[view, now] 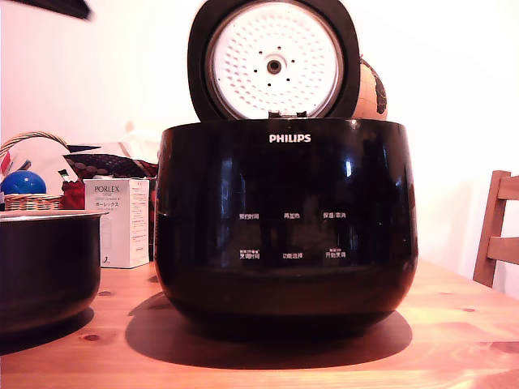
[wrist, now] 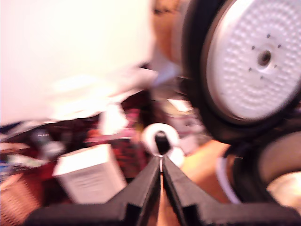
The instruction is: Open the rice cooker by pressing the large metal button on the top of its lid with medium force
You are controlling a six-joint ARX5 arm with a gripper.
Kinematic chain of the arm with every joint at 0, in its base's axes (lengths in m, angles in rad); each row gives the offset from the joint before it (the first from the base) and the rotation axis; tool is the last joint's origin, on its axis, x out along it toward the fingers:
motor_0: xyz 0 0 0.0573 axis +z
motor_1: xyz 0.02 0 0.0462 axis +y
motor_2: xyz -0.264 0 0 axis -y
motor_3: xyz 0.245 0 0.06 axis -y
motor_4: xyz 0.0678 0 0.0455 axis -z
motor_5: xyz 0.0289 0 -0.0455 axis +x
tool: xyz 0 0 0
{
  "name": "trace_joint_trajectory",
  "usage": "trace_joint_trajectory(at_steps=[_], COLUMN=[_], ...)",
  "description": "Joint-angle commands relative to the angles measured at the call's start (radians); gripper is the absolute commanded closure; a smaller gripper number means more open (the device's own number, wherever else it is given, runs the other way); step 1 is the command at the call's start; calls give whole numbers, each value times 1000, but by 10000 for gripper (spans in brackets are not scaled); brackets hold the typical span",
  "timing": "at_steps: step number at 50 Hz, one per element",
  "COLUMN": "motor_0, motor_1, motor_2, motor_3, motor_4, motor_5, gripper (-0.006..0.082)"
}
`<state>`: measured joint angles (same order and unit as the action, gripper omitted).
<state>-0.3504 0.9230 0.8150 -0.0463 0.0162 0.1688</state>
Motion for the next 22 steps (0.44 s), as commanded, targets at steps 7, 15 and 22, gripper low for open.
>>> trace_joint_trajectory(at_steps=[7,15,22], motor_0=[27,28,27], motor_1=[-22,-24,-24], motor_2=[-27,-27,-27], motor_3=[2,-1,1], motor_4=[-6,-6,-6], motor_5=[7,7,7], gripper=[786,786,786])
